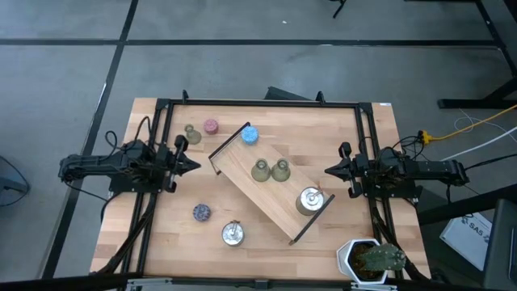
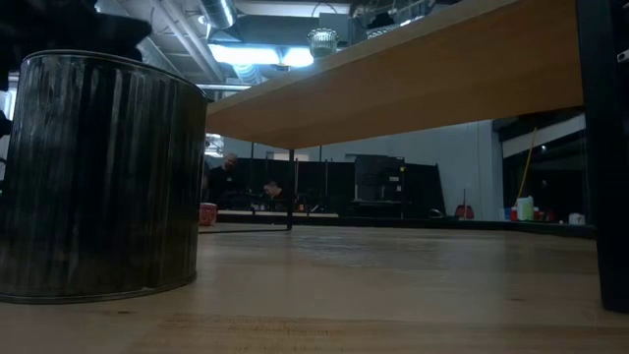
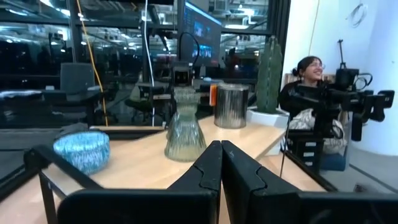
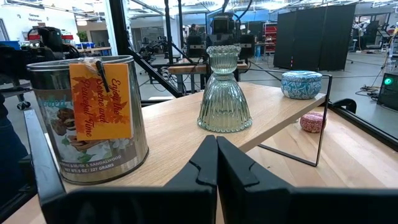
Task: Pick & Place candle stick holders
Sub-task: Put the silver scented candle can on the shelf
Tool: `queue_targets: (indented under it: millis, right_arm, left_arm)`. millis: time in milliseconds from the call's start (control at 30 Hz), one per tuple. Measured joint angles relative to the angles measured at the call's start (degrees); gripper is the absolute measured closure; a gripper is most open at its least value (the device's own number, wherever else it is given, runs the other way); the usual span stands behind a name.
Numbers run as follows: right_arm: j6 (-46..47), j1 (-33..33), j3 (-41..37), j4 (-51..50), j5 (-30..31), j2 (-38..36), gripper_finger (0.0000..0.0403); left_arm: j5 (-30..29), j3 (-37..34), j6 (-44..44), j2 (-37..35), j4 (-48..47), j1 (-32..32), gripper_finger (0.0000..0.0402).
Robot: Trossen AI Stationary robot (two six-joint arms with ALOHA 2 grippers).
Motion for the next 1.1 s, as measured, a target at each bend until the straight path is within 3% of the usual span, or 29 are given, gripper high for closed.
queue_targets:
  millis: [233, 767, 1100]
  right_arm:
    - [0.00, 0.00, 0.00, 0.00, 0.00, 0.00, 0.0402]
    - [0.00, 0.00, 0.00, 0.00, 0.02, 0.00, 0.0402]
    - [0.00, 0.00, 0.00, 0.00, 0.00, 0.00, 0.0402]
  left_arm:
    - [0.02, 5.88, 0.10, 3.86, -1.93, 0.00, 0.0400]
    - [4.32, 22.34, 2.60, 21.79, -6.72, 0.00, 0.0400]
    - [4.79, 32.92, -1.31, 30.30, -14.26, 0.00, 0.0400]
